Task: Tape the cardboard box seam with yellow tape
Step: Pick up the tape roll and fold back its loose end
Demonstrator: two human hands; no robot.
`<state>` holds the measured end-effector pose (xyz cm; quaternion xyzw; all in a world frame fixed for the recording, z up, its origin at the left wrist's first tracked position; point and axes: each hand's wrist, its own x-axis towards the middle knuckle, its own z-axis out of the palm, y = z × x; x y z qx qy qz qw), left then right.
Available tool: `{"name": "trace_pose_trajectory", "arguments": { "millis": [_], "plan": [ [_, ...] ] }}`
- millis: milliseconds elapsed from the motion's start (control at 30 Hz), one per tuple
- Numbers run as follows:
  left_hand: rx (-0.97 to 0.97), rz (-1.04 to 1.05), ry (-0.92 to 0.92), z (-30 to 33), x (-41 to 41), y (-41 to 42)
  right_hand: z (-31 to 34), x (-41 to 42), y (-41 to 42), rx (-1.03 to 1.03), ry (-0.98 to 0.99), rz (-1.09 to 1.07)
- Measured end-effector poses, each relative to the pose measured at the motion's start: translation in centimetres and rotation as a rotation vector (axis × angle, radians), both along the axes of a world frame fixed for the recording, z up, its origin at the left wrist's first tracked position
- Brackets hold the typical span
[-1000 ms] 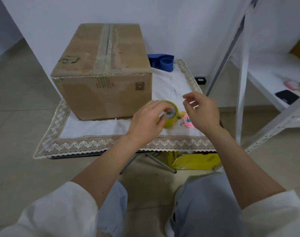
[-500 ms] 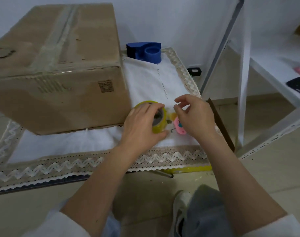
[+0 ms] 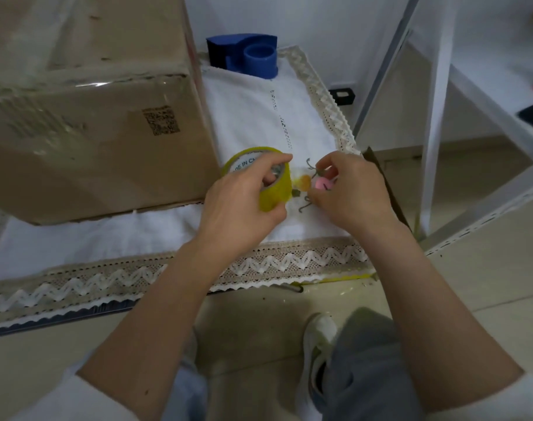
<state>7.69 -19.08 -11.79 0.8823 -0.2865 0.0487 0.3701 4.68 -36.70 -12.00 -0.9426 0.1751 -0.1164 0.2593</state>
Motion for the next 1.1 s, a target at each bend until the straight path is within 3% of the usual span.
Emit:
{"name": "trace_pose_trajectory", "arguments": {
  "millis": [200,400,600,900,1100],
  "plan": [
    [-0.443,0.046,0.152,-0.2,0.1,-0.4,0.1,-0.1,-0.3,-0.013,0.059,-0.015],
    [-0.697,0.046,0.271,0.6,0.0,-1.1,1.0,0.2,0.6,0.169,-0.146,-0.020],
    [-0.739,0.032,0.273,0.3,0.2,-1.7,2.6,0.3,2.3,0.659,-0.218,-0.034],
    [-0.757,0.033,0.249,0.3,0.3,-1.9,3.3,0.2,2.5,1.009,-0.208,0.055],
    [-0.774,0.042,0.267,0.3,0.2,-1.9,3.2,0.3,2.4,1.042,-0.172,0.078]
  ]
}}
